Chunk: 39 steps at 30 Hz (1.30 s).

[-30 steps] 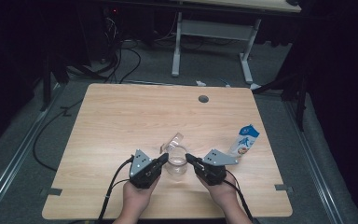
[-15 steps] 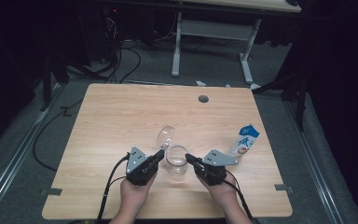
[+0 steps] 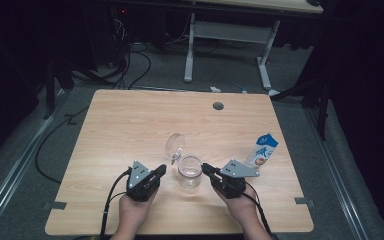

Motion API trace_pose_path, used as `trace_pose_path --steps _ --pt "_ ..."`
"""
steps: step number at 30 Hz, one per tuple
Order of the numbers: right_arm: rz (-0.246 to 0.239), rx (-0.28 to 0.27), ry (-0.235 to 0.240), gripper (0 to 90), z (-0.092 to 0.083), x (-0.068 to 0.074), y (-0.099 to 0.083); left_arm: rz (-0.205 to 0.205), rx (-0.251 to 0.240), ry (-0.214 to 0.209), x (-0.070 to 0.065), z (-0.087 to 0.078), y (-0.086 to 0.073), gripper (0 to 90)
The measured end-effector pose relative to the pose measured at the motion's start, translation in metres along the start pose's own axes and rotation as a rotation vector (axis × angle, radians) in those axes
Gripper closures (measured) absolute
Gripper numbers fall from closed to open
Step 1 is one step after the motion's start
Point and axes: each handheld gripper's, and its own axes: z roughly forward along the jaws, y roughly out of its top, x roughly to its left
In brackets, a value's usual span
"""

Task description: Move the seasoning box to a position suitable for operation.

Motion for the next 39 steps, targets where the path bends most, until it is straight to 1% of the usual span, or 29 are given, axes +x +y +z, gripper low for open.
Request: trace_pose_path --steps 2,5,11,13,15,16,17,18,21,23,24,26,27,31,35,39 --pt "0.010 0.000 -0.006 84.5 -0.002 -0.003 -0.001 -0.001 0.017 0.015 0.009 -0.006 -0.007 87.8" --pt "0.025 0.010 -0.020 83.9 -0.004 -0.009 -0.005 0.015 0.037 0.038 0.018 -0.013 -0.014 87.6" --pt "0.050 0.024 -0.046 82.7 -0.007 -0.018 -0.012 0.041 0.065 0.062 0.035 -0.024 -0.023 86.4" --pt "0.056 0.029 -0.058 81.8 -0.008 -0.020 -0.015 0.046 0.077 0.054 0.039 -0.026 -0.026 84.7" --pt "0.063 0.040 -0.074 80.3 -0.009 -0.022 -0.018 0.061 0.082 0.044 0.040 -0.027 -0.029 82.6" --pt "0.069 0.043 -0.081 79.5 -0.010 -0.024 -0.019 0.061 0.077 0.035 0.041 -0.029 -0.032 82.3" --pt "0.083 0.046 -0.089 78.4 -0.011 -0.025 -0.020 0.051 0.077 0.016 0.041 -0.029 -0.033 81.9" --pt "0.088 0.053 -0.108 77.0 -0.013 -0.026 -0.022 0.052 0.079 0.007 0.041 -0.030 -0.034 80.9" --pt "0.091 0.064 -0.155 72.6 -0.021 -0.028 -0.026 0.071 0.073 0.001 0.040 -0.030 -0.032 79.0" --pt "0.102 0.067 -0.196 68.7 -0.029 -0.030 -0.031 0.075 0.068 -0.005 0.039 -0.031 -0.033 78.7" --pt "0.106 0.071 -0.224 67.0 -0.035 -0.032 -0.036 0.077 0.067 -0.005 0.038 -0.032 -0.033 78.6" --pt "0.122 0.080 -0.254 64.5 -0.042 -0.036 -0.042 0.090 0.068 -0.002 0.036 -0.034 -0.035 78.5" --pt "0.136 0.081 -0.275 62.6 -0.048 -0.039 -0.045 0.088 0.065 0.000 0.035 -0.035 -0.036 78.4" --pt "0.178 0.079 -0.331 55.2 -0.061 -0.050 -0.055 0.072 0.051 0.005 0.034 -0.038 -0.035 78.0" --pt "0.220 0.077 -0.387 44.2 -0.066 -0.064 -0.059 0.074 0.050 0.010 0.033 -0.036 -0.035 77.9" --pt "0.239 0.080 -0.450 34.8 -0.065 -0.074 -0.062 0.072 0.062 0.015 0.034 -0.033 -0.037 77.9"
